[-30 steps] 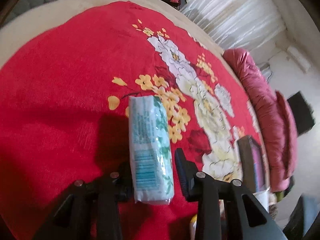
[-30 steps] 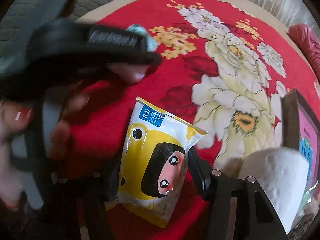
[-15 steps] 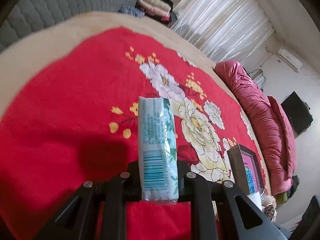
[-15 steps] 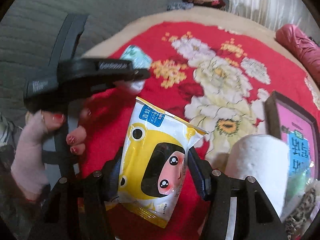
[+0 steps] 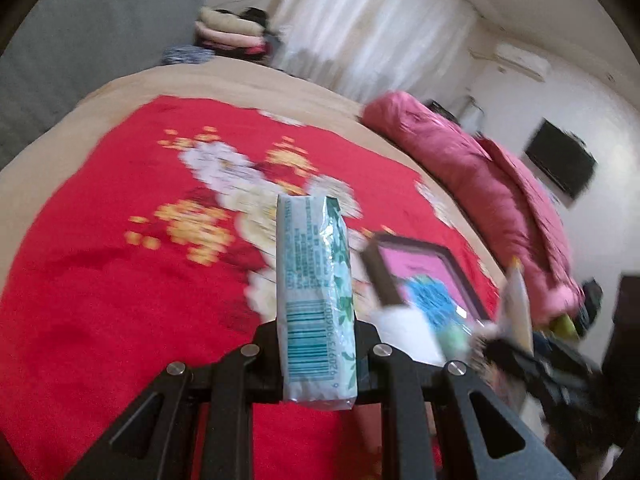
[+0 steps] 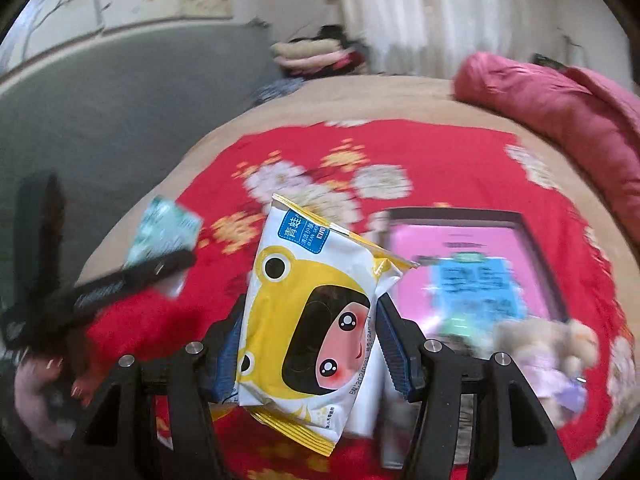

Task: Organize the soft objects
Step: 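Carry the tissue pack with the left tool while the right carries the wipes pack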

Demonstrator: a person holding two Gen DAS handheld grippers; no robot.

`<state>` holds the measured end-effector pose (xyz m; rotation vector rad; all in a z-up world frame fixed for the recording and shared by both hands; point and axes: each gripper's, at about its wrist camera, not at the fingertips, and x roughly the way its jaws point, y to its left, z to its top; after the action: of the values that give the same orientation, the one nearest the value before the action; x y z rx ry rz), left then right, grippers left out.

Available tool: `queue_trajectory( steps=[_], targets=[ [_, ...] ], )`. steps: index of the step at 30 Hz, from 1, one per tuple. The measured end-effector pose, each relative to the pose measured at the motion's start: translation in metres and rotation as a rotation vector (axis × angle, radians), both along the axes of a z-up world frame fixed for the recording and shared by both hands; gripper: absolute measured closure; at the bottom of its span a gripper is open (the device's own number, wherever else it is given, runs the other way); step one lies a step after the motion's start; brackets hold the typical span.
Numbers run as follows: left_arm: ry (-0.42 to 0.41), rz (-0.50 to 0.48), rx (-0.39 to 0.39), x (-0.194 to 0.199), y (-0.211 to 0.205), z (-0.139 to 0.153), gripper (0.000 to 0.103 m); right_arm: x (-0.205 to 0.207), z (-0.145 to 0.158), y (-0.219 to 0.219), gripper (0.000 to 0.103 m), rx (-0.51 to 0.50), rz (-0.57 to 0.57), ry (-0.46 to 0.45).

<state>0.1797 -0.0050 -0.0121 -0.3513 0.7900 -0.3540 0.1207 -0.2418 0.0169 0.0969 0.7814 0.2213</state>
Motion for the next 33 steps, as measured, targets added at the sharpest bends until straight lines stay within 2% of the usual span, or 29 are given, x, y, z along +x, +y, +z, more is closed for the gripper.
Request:
queue_trajectory(
  steps=[10, 15, 18, 24, 33],
  targets=[
    [0.011, -0.253, 0.049, -0.060, -0.123, 0.014, 0.082, -0.027, 0.010, -0.113, 0.042, 0.035, -0.254, -0.019],
    [0.043, -0.353, 0.040, -0.080, -0.173, 0.013, 0.082, -0.039, 0.005, -0.150, 0.042, 0.053, -0.328, -0.014],
    [0.047, -0.401, 0.064, -0.087, -0.203, 0.010, 0.082, -0.042, -0.001, -0.163, 0.042, 0.075, -0.349, -0.006],
    [0.093, -0.427, 0.124, -0.082, -0.243, -0.009, 0.082, -0.041, -0.008, -0.169, 0.041, 0.070, -0.341, 0.010],
    [0.135, -0.422, 0.180, -0.059, -0.267, -0.028, 0.082, -0.029, -0.020, -0.171, 0.041, 0.063, -0.321, 0.043]
  ],
)
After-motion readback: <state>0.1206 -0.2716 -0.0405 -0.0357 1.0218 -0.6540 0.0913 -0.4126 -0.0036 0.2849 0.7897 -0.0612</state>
